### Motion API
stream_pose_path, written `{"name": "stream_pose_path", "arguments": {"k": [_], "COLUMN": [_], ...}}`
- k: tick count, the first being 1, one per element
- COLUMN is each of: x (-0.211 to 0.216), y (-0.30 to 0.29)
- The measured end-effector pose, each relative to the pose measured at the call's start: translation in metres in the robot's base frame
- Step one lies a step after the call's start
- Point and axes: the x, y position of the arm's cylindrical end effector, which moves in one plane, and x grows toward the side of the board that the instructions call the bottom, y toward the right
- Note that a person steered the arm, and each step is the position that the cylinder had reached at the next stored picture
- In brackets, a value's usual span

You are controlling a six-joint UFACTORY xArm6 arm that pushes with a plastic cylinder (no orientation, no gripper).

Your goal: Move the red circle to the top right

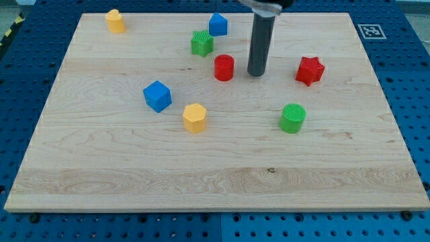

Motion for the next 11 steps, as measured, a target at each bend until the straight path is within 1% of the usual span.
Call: {"name": "stream_pose_path", "arguments": {"k": [1, 2, 3, 4, 5, 6, 7, 10, 11], "x": [0.020, 0.022, 0.013, 0.013, 0.001, -0.014, -0.017, -0.001, -0.001], "y": [-0.044, -0.104, -0.131, -0.131, -0.109, -0.075, -0.050, -0.048, -0.028]}}
